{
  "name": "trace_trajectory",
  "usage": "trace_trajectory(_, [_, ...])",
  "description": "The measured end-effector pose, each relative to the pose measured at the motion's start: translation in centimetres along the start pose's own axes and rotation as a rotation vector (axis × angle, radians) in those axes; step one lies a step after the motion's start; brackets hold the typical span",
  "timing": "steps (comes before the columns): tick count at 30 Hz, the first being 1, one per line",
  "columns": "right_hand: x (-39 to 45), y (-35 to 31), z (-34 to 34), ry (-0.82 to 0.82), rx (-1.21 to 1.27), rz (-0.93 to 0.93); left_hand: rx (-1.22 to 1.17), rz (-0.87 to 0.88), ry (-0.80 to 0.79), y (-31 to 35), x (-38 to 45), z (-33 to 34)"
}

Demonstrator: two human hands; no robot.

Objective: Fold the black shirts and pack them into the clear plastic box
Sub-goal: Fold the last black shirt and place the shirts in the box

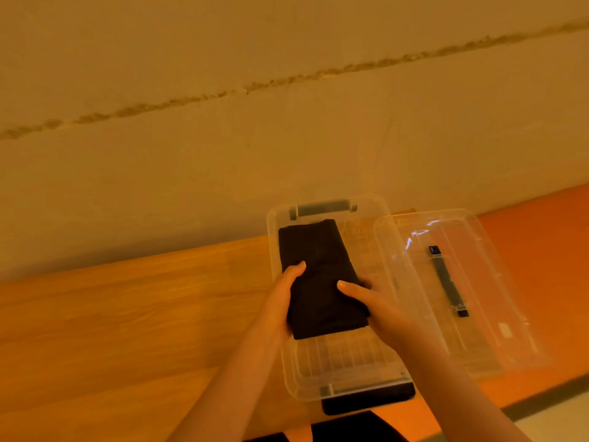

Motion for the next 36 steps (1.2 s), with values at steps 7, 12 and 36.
trace_trajectory(7, [-0.5,3.6,-2.4,-0.057,0.113,0.187,0.036,-0.115,0.033,-5.8,-1.0,-0.8])
trace_trajectory(12, [0.1,4.9,-2.1,0.048,0.178,0.206,0.111,-0.057,0.094,-6.9,-0.7,-1.3])
trace_trajectory(36, [8.3,-5.3,-7.2,0.333,-0.357,-0.253,0.372,0.478,0.233,-4.4,8.0,8.3])
Point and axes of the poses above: each hand's wrist, its own x-axis towards the middle knuckle, its own z-axis out of the palm, y = z × x, the point moved 2 cm from there along x, towards the middle knuckle
